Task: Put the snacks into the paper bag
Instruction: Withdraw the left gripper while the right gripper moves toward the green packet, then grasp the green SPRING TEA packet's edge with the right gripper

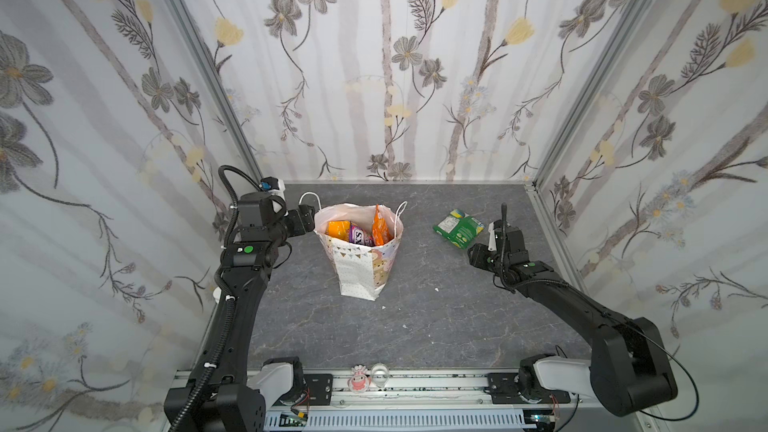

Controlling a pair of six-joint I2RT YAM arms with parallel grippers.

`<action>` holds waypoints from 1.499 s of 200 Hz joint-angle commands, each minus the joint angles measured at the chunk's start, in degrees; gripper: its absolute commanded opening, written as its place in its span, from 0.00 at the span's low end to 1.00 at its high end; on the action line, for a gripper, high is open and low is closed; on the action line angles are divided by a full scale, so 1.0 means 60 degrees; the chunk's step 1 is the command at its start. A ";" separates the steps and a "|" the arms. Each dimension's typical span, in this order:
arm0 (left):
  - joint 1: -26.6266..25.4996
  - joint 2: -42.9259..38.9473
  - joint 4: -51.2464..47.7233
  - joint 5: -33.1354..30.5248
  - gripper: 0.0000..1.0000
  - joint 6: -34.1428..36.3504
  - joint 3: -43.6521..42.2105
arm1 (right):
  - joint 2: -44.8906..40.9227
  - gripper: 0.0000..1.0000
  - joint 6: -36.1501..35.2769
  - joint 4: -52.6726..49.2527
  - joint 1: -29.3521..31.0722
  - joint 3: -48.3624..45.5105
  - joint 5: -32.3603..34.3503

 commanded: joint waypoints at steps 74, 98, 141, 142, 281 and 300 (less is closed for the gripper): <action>0.0022 -0.0073 0.0814 0.0257 0.77 0.0118 -0.0364 | 0.3200 0.59 0.0300 0.4125 -0.0503 0.0183 -0.1972; 0.0022 -0.0051 0.0792 0.0284 0.77 0.0111 -0.0357 | 0.3606 0.59 0.0443 0.4691 -0.0531 0.0350 -0.2170; 0.0028 0.0009 0.0634 0.0042 0.77 0.0110 -0.0298 | 0.4308 0.58 0.0480 0.4264 -0.0532 0.1167 -0.1473; 0.0022 0.0016 0.0638 0.0042 0.77 0.0118 -0.0298 | 0.4322 0.58 0.0479 0.4263 -0.0532 0.1180 -0.1458; 0.0008 -0.0034 0.0656 0.0071 0.76 0.0159 -0.0327 | 0.5620 0.06 0.1080 0.4090 -0.0531 0.2132 -0.1252; 0.0020 -0.0077 0.0657 0.0048 0.76 0.0168 -0.0327 | 0.5414 0.00 0.1021 0.3910 -0.0532 0.2146 -0.1197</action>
